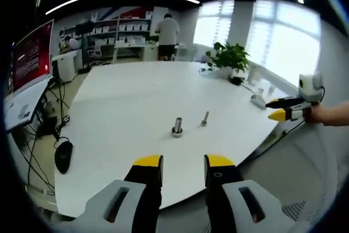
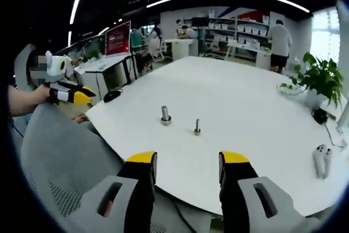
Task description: Place the washer onto the threaded stud by aligning its center hole with the stud, sliding it down to the base, and recovering from edge contact or off-axis alignment until the washer reaches the visible bottom stop.
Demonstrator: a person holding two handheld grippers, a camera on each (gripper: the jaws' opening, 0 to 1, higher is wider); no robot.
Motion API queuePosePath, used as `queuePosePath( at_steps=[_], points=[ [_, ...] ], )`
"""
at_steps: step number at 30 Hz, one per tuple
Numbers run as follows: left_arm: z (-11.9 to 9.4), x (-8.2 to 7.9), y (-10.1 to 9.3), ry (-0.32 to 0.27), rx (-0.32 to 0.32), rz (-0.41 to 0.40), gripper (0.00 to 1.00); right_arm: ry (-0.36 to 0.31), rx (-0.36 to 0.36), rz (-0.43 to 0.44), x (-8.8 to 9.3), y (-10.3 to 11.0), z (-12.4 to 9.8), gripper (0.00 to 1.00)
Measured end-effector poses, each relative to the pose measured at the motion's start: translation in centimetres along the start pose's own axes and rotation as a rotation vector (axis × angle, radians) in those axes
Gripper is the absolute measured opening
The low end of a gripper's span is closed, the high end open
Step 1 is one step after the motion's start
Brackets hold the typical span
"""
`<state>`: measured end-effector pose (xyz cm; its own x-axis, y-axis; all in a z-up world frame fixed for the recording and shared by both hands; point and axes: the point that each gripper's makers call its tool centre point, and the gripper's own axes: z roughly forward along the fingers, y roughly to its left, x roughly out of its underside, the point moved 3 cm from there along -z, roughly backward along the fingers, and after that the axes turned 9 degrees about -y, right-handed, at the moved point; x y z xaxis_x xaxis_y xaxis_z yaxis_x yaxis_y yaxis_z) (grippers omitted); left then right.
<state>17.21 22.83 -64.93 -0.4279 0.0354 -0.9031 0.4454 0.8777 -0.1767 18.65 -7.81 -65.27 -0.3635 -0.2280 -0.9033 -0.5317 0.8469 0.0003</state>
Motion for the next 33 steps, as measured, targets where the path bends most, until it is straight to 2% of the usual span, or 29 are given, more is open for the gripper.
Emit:
queuePosePath(
  at_steps=[3,25,33],
  points=[
    [0.10,-0.49,-0.12,-0.022,0.002,0.006,0.27,-0.003,0.008,0.009,-0.03,-0.45,-0.03,0.48],
    [0.11,-0.32,0.12,-0.019,-0.004,-0.009,0.27,0.036,0.036,0.025,0.63,-0.70,-0.02,0.46],
    [0.14,-0.37,0.10,-0.017,0.000,-0.003,0.26,0.019,0.035,0.016,0.34,-0.56,-0.21,0.45]
  ],
)
